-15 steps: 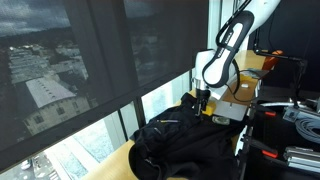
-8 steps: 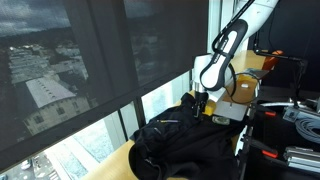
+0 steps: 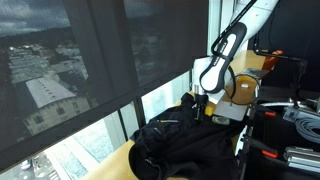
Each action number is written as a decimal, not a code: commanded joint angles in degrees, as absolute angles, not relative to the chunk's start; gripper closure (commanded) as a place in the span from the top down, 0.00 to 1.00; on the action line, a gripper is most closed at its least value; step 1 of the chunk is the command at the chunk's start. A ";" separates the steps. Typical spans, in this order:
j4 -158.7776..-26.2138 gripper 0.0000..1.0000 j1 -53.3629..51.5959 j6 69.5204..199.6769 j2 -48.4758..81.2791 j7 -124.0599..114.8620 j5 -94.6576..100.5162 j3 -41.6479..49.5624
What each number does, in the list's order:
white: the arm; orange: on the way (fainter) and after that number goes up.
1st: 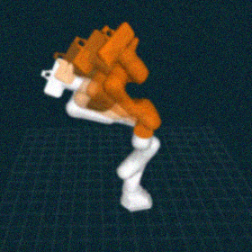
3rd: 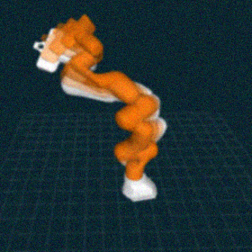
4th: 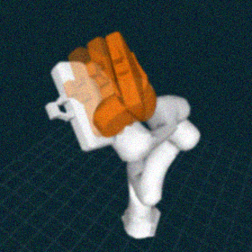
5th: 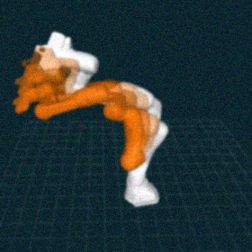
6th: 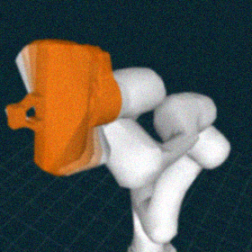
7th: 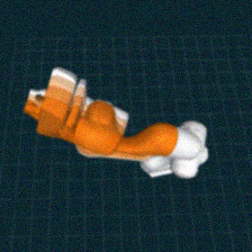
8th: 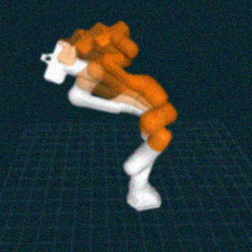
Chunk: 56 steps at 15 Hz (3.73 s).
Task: Close the zip of the jersey
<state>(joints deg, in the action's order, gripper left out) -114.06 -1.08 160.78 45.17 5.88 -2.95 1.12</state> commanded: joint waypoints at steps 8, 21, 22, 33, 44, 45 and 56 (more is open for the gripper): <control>-113.21 1.00 -1.73 157.28 45.26 4.42 -0.76 0.70; -111.82 1.00 -1.51 155.86 45.52 4.99 1.06 1.74; -111.40 1.00 -1.12 155.74 45.83 5.23 0.87 1.38; -109.65 1.00 -1.60 155.13 47.79 4.90 0.96 1.12; -109.11 1.00 -3.37 155.14 49.02 4.81 1.09 -0.09; -109.13 1.00 -3.48 155.09 49.04 4.87 1.10 -0.17; -108.66 1.00 -4.28 153.56 46.31 4.33 2.47 1.18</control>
